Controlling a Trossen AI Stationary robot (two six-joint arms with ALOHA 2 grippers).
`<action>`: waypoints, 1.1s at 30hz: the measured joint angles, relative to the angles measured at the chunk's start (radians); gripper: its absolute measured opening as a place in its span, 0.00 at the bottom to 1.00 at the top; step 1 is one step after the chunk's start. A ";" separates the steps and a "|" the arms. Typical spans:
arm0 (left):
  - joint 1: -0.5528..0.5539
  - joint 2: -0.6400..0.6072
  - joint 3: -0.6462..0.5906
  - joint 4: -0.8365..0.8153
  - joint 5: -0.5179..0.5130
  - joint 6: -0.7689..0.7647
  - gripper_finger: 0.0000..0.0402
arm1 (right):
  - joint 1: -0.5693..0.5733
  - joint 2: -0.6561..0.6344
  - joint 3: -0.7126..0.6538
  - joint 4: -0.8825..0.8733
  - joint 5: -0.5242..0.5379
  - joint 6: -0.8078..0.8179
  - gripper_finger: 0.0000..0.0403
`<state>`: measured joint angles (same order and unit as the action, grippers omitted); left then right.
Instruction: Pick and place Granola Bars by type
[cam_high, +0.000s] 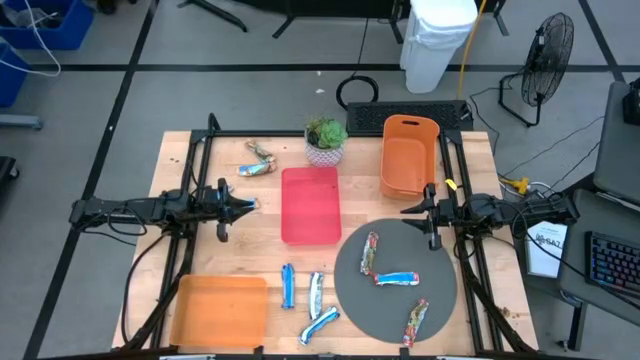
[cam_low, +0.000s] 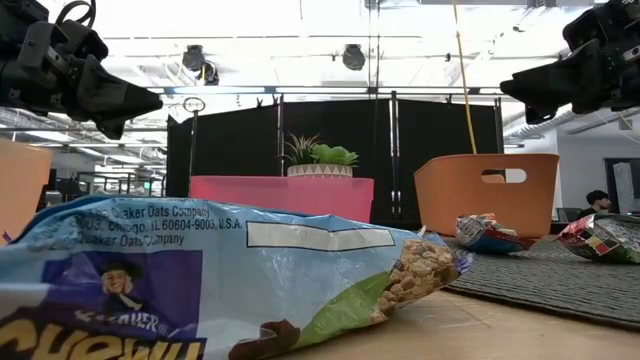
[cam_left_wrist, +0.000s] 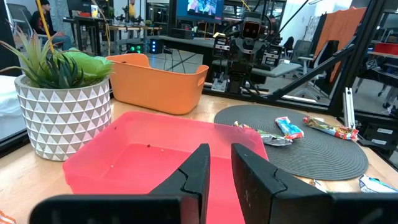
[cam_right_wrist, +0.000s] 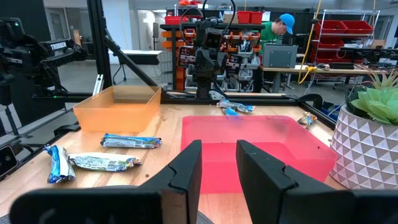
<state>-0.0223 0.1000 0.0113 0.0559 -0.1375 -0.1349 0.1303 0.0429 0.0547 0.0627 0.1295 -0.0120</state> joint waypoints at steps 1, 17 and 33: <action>0.000 0.000 0.000 0.000 0.000 0.000 0.18 | 0.000 0.000 0.000 0.000 0.000 0.000 0.23; 0.000 0.000 0.000 0.000 0.000 0.000 0.18 | 0.000 0.000 0.000 0.099 0.000 0.000 0.23; 0.000 0.000 0.000 0.000 -0.001 0.000 0.18 | 0.006 0.171 0.022 0.207 -0.001 0.144 0.23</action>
<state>-0.0220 0.1001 0.0113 0.0559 -0.1383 -0.1349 0.1364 0.2140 0.0769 0.2694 0.1284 0.1318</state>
